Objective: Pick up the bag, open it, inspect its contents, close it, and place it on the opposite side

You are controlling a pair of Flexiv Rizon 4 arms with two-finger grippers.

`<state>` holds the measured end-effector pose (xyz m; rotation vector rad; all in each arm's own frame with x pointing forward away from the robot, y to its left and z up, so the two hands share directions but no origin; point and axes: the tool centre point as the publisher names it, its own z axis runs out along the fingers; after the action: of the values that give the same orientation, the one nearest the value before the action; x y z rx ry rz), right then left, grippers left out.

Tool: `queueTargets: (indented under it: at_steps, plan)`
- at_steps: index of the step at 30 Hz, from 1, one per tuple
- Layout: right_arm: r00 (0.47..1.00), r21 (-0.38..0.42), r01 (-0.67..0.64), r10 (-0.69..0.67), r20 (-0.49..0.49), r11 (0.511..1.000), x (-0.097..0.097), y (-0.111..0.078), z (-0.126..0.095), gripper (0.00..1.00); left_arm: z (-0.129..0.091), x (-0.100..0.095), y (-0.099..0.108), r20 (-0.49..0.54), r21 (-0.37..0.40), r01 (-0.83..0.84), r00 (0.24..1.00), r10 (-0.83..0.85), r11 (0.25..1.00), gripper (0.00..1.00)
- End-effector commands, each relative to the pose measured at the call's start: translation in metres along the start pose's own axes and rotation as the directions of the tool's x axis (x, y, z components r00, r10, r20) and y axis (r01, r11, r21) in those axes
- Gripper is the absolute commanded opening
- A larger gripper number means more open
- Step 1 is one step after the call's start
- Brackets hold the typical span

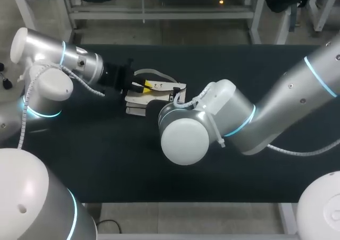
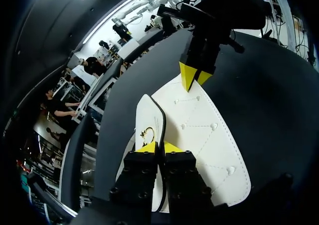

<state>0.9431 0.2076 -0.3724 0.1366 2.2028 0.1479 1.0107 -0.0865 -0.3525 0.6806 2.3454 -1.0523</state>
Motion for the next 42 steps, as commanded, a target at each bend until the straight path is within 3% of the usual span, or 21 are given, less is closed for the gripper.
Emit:
queueTargets:
  at_steps: [1, 7, 16, 17, 18, 20, 23, 27, 29, 31, 42]
  plan:
    - [1.000, -0.029, 0.000, 0.001, 0.016, 1.000, 0.003, 0.000, 0.003, 0.00, 0.004, 0.003, -0.002, 0.006, -0.061, -0.026, 1.000, 0.026, 0.998, 0.00]
    - [1.000, -0.029, 0.000, 0.001, 0.016, 1.000, 0.003, 0.000, 0.003, 0.00, 0.003, 0.001, 0.017, 0.023, -0.093, -0.007, 1.000, 0.009, 0.996, 0.00]
    - [1.000, -0.029, 0.000, 0.001, 0.016, 1.000, 0.003, 0.000, 0.003, 0.00, -0.007, 0.000, 0.024, 0.035, -0.111, -0.028, 0.999, 0.032, 0.993, 0.00]
    - [1.000, -0.029, 0.000, 0.001, 0.016, 1.000, 0.003, 0.000, 0.003, 0.00, -0.008, -0.001, 0.023, 0.038, -0.106, -0.029, 0.999, 0.033, 0.994, 0.09]
    - [1.000, -0.029, 0.000, 0.001, 0.016, 1.000, 0.003, 0.000, 0.003, 0.00, -0.008, -0.002, 0.021, 0.045, -0.098, -0.034, 0.998, 0.038, 0.995, 0.29]
    - [1.000, -0.029, 0.000, 0.001, 0.016, 1.000, 0.003, 0.000, 0.003, 0.00, -0.007, -0.004, 0.016, 0.052, -0.084, -0.045, 0.997, 0.050, 0.995, 0.40]
    - [1.000, -0.029, 0.000, 0.001, 0.016, 1.000, 0.003, 0.000, 0.003, 0.00, -0.002, -0.007, 0.011, 0.049, -0.068, -0.067, 0.996, 0.071, 0.995, 0.46]
    - [1.000, -0.029, 0.000, 0.001, 0.016, 1.000, 0.003, 0.000, 0.003, 0.00, 0.003, -0.010, 0.007, 0.040, -0.053, -0.086, 0.995, 0.088, 0.995, 0.41]
    - [1.000, -0.029, 0.000, 0.001, 0.016, 1.000, 0.003, 0.000, 0.003, 0.00, 0.005, -0.010, 0.005, 0.035, -0.048, -0.093, 0.995, 0.094, 0.995, 0.27]
    - [1.000, -0.029, 0.000, 0.001, 0.016, 1.000, 0.003, 0.000, 0.003, 0.00, 0.006, -0.010, 0.006, 0.035, -0.053, -0.097, 0.995, 0.099, 0.994, 0.00]
    - [1.000, -0.029, 0.000, 0.001, 0.016, 1.000, 0.003, 0.000, 0.003, 0.00, -0.012, 0.003, 0.024, 0.026, -0.054, -0.128, 0.991, 0.129, 0.990, 0.00]
